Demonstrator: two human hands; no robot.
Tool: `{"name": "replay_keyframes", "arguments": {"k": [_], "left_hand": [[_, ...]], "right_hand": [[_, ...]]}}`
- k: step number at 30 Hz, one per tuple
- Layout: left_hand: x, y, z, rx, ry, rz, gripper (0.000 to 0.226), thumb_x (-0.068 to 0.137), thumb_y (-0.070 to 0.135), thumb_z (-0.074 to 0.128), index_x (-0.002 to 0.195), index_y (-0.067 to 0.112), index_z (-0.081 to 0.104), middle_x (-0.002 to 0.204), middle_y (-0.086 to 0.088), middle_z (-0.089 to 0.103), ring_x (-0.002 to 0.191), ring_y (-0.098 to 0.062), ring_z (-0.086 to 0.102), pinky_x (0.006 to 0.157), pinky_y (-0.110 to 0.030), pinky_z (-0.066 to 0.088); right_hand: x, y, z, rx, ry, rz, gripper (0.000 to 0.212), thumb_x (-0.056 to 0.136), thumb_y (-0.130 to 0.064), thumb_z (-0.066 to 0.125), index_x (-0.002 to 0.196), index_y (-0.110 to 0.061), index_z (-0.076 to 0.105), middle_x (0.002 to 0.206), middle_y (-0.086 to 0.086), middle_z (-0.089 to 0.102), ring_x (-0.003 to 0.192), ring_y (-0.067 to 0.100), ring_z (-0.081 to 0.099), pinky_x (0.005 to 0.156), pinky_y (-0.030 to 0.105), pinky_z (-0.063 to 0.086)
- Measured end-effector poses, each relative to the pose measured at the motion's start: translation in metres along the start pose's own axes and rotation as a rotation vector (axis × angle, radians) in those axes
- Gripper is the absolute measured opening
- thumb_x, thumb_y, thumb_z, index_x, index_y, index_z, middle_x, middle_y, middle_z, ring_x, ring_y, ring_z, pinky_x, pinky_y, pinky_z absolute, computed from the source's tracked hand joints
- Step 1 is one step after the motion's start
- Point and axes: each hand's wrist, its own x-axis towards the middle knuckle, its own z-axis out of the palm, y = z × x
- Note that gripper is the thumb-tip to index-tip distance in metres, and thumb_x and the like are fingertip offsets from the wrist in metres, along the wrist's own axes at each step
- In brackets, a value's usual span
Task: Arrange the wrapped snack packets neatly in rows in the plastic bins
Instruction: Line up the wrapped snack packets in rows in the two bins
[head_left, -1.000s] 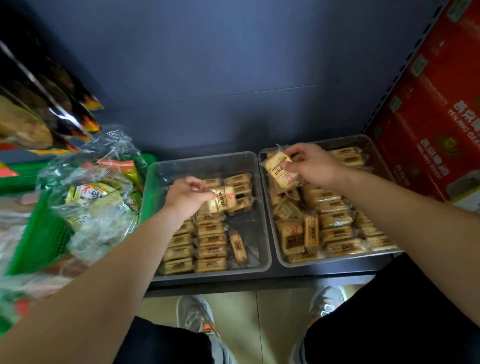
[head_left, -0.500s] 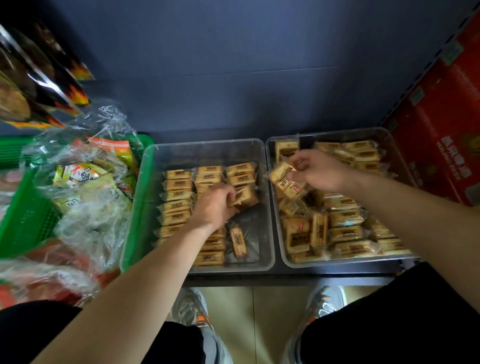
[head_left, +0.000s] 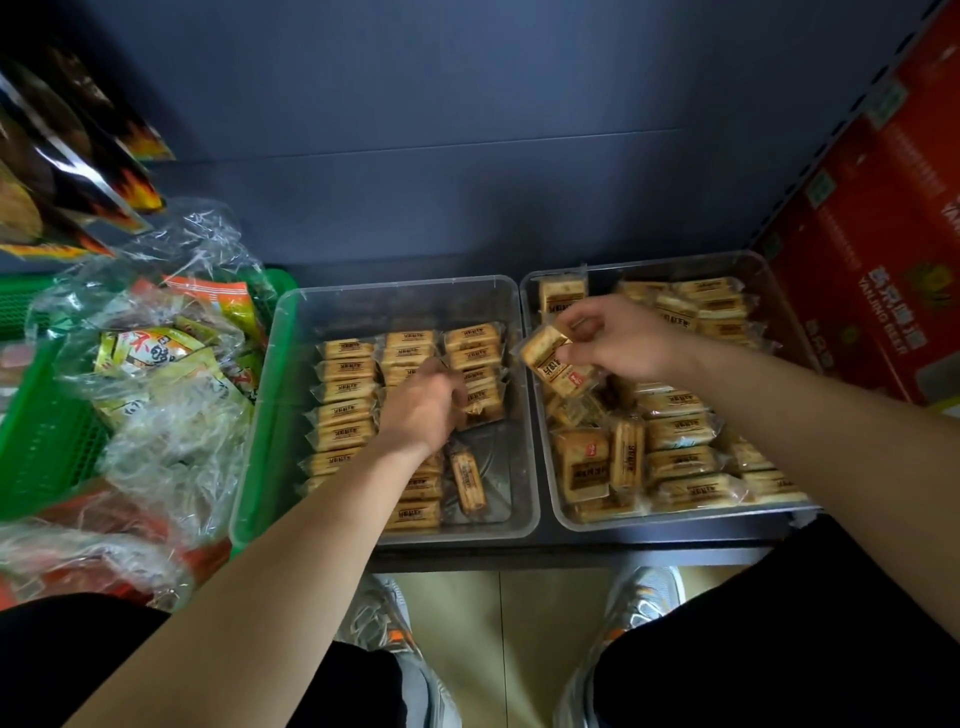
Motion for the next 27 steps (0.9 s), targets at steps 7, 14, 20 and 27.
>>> {"name": "replay_keyframes", "arguments": {"k": [7, 14, 20, 27], "left_hand": [[-0.007, 0.023, -0.082, -0.374, -0.028, 0.034, 0.038, 0.093, 0.028, 0.071, 0.130, 0.032, 0.062, 0.125, 0.011, 0.065, 0.104, -0.009, 0.066, 0.098, -0.036, 0.053], [-0.032, 0.029, -0.098, -0.569, -0.070, 0.123, 0.041, 0.084, 0.030, 0.081, 0.121, 0.037, 0.065, 0.111, 0.013, 0.070, 0.098, -0.006, 0.069, 0.095, -0.037, 0.055], [-0.028, -0.004, -0.055, -0.506, -0.054, -0.114, 0.031, 0.082, 0.017, 0.081, 0.103, 0.027, 0.061, 0.111, 0.007, 0.062, 0.100, -0.016, 0.065, 0.086, -0.034, 0.055], [-0.023, -0.003, -0.024, -0.369, -0.069, -0.031, 0.025, 0.087, 0.022, 0.078, 0.104, 0.028, 0.060, 0.114, 0.013, 0.061, 0.103, -0.010, 0.060, 0.080, -0.019, 0.044]], "right_hand": [[-0.005, -0.020, 0.006, 0.029, -0.038, -0.063, 0.041, 0.094, -0.013, 0.070, 0.134, -0.021, 0.061, 0.116, -0.003, 0.067, 0.101, 0.009, 0.065, 0.076, 0.020, 0.052], [-0.006, -0.033, 0.025, 0.042, -0.076, -0.122, 0.047, 0.088, -0.011, 0.076, 0.133, -0.015, 0.060, 0.105, -0.005, 0.075, 0.098, 0.010, 0.071, 0.096, 0.032, 0.055], [0.004, -0.008, 0.018, -0.230, -0.033, -0.037, 0.035, 0.095, -0.023, 0.069, 0.129, -0.019, 0.063, 0.109, -0.006, 0.070, 0.106, 0.012, 0.065, 0.100, 0.033, 0.050], [0.007, -0.007, 0.030, -0.339, -0.124, -0.058, 0.027, 0.097, -0.021, 0.066, 0.123, -0.022, 0.060, 0.105, -0.005, 0.066, 0.096, 0.010, 0.063, 0.078, 0.025, 0.048]]}}
